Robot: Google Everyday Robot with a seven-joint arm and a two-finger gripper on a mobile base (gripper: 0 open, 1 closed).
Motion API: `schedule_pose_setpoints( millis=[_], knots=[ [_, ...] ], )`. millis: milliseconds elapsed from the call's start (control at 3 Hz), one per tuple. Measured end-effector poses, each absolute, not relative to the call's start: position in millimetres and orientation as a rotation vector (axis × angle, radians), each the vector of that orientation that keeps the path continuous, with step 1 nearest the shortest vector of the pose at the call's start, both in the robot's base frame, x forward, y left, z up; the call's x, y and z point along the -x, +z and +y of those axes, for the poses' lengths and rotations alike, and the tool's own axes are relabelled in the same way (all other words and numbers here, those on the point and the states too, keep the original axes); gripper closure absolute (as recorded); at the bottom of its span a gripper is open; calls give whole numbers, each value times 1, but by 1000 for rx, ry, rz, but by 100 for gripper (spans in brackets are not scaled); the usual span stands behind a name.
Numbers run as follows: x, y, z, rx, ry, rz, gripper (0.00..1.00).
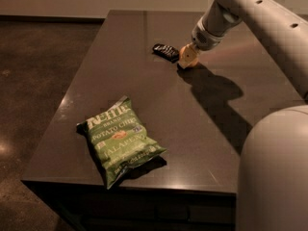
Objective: Move orange near rxbar chocolate
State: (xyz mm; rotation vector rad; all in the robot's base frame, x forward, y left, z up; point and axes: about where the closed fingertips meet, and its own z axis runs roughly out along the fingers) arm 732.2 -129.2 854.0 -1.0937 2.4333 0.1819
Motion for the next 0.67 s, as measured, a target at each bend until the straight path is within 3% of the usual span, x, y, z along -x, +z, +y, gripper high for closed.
schedule_pose_setpoints(
  millis=[333,667],
  knots=[
    [-733,851,-126,1101,188,2433,0],
    [-733,851,-126,1101,188,2433,0]
  ],
)
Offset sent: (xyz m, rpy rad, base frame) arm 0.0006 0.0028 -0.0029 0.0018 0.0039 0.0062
